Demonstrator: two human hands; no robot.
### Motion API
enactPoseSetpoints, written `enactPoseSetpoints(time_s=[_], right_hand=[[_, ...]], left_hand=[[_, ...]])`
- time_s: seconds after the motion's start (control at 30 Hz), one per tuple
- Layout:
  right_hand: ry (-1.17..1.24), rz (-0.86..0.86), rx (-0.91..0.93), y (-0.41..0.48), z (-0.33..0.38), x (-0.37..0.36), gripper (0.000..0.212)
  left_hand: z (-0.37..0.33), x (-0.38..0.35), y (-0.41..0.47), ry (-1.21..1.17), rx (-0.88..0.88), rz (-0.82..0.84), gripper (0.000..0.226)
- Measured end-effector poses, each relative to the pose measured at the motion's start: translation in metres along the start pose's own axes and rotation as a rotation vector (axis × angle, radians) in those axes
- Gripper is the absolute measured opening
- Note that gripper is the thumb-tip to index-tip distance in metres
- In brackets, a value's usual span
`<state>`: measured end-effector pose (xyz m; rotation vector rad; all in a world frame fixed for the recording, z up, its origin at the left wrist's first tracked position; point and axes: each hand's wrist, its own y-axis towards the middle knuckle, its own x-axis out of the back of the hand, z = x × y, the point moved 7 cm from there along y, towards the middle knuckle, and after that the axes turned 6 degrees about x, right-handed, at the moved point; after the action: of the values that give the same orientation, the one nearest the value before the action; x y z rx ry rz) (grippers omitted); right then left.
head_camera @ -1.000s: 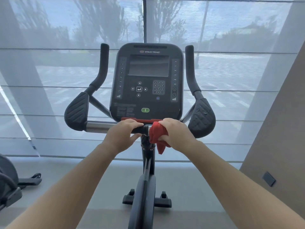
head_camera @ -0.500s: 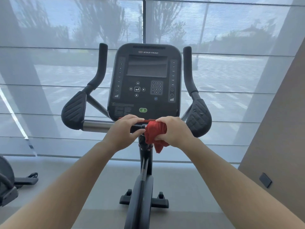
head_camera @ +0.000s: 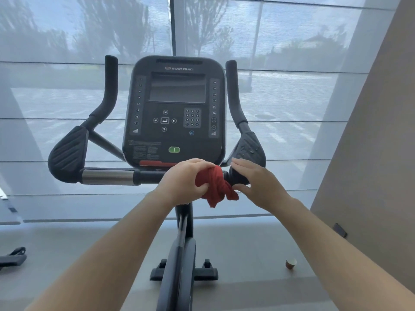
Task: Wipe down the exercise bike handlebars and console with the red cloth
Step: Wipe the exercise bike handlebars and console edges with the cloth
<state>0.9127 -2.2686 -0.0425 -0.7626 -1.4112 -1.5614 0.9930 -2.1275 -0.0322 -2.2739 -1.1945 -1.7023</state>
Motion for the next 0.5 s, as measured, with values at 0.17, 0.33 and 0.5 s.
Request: enactPoseSetpoints(time_s=[0.17,0.33,0.5], right_hand=[[-0.005,-0.025,-0.003,-0.001,-0.002,-0.002,0.058],[0.006,-0.057,-0.004,-0.001,-0.002,-0.004,0.058],[0.036,-0.075,0.008,-0.004,-0.006,0.000,0.059]], left_hand=[[0.020,0.011,-0.005,0.091,0.001,0.023,0.047],[0.031,0.020,-0.012,0.122,0.044,0.001,0.048],[0.009,0.007,-0.005,0.064,0.087,0.083,0.049]])
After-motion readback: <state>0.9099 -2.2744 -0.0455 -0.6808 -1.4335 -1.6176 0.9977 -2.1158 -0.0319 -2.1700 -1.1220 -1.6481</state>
